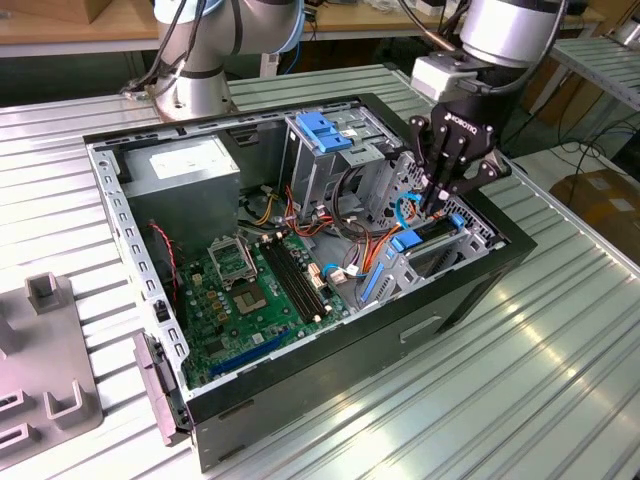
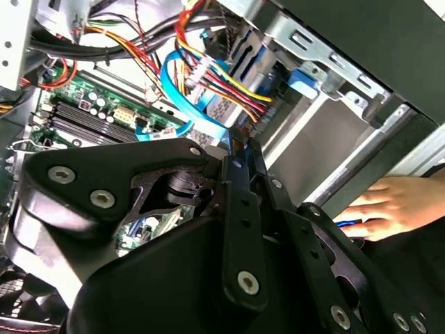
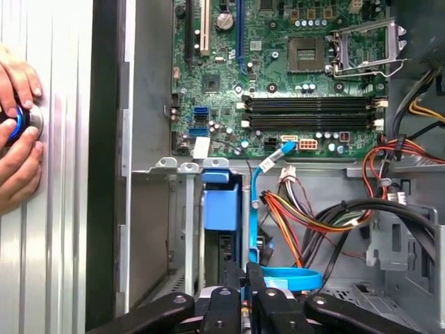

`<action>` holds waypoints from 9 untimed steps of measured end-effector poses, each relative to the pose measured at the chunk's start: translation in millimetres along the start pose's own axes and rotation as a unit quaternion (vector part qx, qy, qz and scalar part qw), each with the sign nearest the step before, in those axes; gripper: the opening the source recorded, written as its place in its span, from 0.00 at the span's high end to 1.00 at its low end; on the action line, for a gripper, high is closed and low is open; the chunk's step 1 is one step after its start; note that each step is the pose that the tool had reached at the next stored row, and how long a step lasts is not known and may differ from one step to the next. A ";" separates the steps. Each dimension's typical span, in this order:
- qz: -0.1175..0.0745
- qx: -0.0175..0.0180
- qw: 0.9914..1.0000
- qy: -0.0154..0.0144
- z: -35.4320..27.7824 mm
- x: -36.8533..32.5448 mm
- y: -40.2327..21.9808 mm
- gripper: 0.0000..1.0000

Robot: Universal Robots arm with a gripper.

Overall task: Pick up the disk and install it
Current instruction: 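Insert the second disk wire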

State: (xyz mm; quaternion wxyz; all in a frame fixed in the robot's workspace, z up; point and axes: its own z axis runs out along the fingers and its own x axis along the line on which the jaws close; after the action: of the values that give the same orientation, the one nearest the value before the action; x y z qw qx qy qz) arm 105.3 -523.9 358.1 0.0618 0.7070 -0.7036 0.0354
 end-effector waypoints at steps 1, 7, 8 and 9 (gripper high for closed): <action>0.000 0.000 1.000 -0.001 0.4 1.6 1.0 0.84; -0.002 0.004 1.000 -0.016 1.6 6.8 5.5 0.84; -0.002 0.004 1.000 -0.017 1.9 7.7 5.6 0.84; -0.002 0.004 1.000 -0.018 2.2 8.9 5.6 0.84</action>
State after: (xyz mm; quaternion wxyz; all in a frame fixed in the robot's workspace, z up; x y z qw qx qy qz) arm 99.7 -533.0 357.4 0.0462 0.7094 -0.7028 0.0251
